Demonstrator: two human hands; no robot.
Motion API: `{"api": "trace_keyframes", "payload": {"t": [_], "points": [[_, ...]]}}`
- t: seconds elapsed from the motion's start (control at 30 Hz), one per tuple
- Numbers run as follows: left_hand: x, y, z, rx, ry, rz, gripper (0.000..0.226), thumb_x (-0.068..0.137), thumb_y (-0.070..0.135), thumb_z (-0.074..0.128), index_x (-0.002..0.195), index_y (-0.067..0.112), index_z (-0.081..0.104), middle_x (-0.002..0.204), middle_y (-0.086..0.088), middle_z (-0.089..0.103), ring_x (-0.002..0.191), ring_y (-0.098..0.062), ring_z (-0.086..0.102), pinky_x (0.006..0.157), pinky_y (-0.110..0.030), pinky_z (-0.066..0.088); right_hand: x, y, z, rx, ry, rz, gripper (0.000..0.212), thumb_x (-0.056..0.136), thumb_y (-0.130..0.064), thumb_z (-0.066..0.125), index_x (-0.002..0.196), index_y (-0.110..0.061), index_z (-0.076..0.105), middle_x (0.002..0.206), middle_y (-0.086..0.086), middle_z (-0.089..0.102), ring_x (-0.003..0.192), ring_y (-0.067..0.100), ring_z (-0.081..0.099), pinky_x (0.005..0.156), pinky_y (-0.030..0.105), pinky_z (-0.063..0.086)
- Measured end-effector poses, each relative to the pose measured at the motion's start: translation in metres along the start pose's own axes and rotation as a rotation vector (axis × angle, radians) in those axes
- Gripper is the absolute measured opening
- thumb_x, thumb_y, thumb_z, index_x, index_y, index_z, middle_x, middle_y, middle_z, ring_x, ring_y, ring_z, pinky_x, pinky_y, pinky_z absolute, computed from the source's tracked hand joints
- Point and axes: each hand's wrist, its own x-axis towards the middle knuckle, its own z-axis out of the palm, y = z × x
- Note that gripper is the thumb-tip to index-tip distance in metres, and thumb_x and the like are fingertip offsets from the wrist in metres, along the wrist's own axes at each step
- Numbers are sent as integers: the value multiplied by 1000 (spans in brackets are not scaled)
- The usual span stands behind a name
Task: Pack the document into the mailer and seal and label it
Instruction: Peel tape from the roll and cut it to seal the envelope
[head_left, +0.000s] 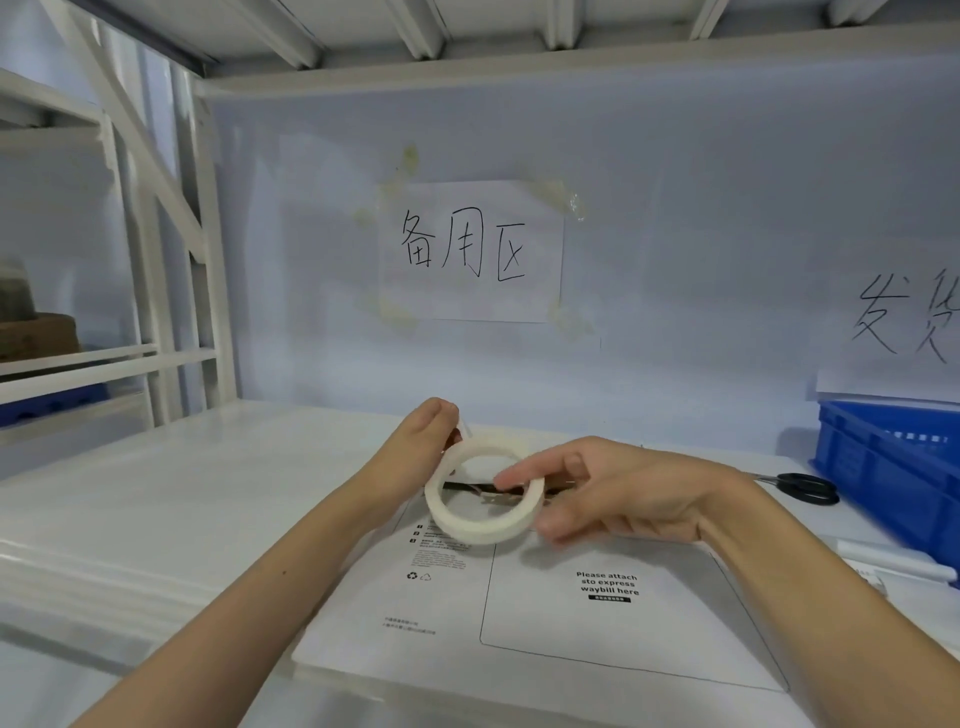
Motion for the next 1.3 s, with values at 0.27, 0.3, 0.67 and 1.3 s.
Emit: {"api": "trace_keyframes", "payload": {"t": [0.27,0.3,0.67,1.3], "points": [[7,1,-5,-373,-54,-21,18,102,14,40,94,6,53,71,0,50,61,-16,50,58,-26,46,7,-16,-7,-29,245,-171,27,87,2,67,113,-5,64,83,5,50,67,11,56,83,33,59],[7,1,-5,-355,-59,-34,17,102,14,39,94,6,51,71,0,49,60,-15,49,56,-26,45,9,-15,-8,-85,285,-175,18,90,-8,67,108,-6,64,84,5,52,65,12,54,84,36,59],[14,-21,-7,243,-19,-90,26,103,34,38,84,22,51,85,6,51,73,-12,47,66,-27,37,43,4,-58,-413,481,-148,35,96,-46,52,106,-17,68,111,-2,69,109,14,62,98,32,51],[9,-21,-34,535,-198,-359,27,103,28,45,80,16,52,71,-1,52,64,-18,44,60,-26,34,62,55,-53,-137,392,-62,32,97,-34,57,87,-6,68,88,4,71,96,21,66,82,23,51]]}}
